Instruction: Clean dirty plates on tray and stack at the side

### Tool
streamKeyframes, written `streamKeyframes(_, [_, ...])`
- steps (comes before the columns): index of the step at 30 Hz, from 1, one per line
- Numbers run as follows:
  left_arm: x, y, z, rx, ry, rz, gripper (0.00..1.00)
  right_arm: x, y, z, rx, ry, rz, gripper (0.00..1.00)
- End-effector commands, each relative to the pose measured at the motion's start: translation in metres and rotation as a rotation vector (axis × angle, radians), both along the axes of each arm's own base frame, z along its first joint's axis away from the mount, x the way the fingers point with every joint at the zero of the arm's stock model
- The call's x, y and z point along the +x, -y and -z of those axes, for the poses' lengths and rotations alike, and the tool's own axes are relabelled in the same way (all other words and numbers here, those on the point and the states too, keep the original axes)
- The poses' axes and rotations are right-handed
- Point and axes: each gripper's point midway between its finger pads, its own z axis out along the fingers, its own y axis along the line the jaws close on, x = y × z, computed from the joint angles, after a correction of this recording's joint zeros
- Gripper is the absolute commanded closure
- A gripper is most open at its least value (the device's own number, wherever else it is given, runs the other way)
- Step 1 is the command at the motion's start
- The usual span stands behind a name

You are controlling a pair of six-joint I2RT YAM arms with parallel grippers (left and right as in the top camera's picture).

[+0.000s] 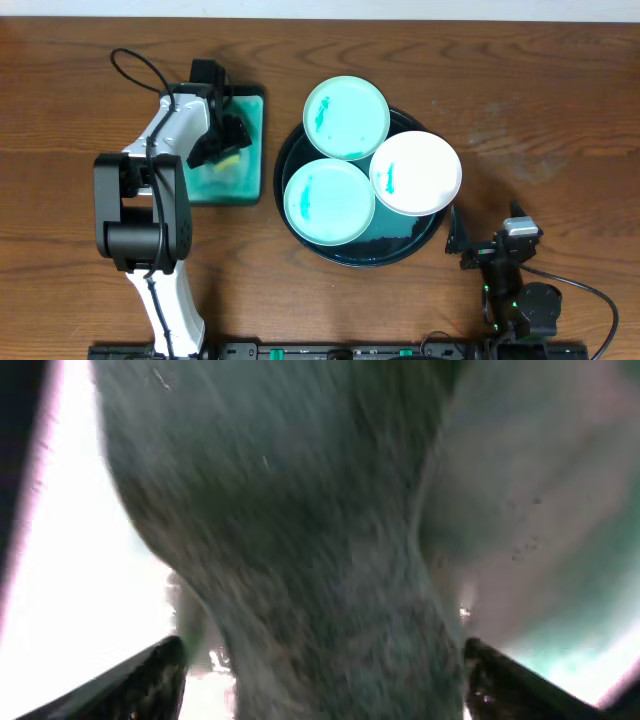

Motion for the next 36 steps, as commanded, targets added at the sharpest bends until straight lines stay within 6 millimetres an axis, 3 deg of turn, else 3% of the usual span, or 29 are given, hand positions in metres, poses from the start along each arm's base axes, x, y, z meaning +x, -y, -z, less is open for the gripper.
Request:
streamKeyframes(1, [0.004,-0.023,0.001,0.124,0.019,-0.023,0.12,0.000,0.000,0.001,-0.015,0.000,0.000,0.01])
streamKeyframes(12, [0.042,-0.030,-0.008,0.145,0.174,0.019,0.13,0.000,0.000,0.001,-0.015,0.000,0.000,0.01])
streamKeyframes(18, [0.043,-0.037,-0.004,0.146,0.173,0.003,0.18,0.000,0.000,0.001,-0.015,0.000,0.000,0.01])
streamKeyframes(24, [0.043,-0.036,0.018,0.131,0.144,0.001,0.20,0.000,0.000,0.001,-0.015,0.000,0.000,0.01])
streamKeyframes(27, [0.048,-0.035,0.017,0.126,0.167,0.001,0.35,0.000,0.000,0.001,-0.015,0.000,0.000,0.01])
streamKeyframes(30, [0.052,-0.032,0.017,0.109,0.184,0.004,0.61,0.000,0.000,0.001,-0.015,0.000,0.000,0.01])
streamKeyframes(32, [0.052,-0.032,0.017,0.109,0.184,0.004,0.93,0.000,0.000,0.001,-0.015,0.000,0.000,0.01])
streamKeyframes(36, [0.052,-0.032,0.017,0.109,0.181,0.004,0.93,0.000,0.000,0.001,-0.015,0.000,0.000,0.01])
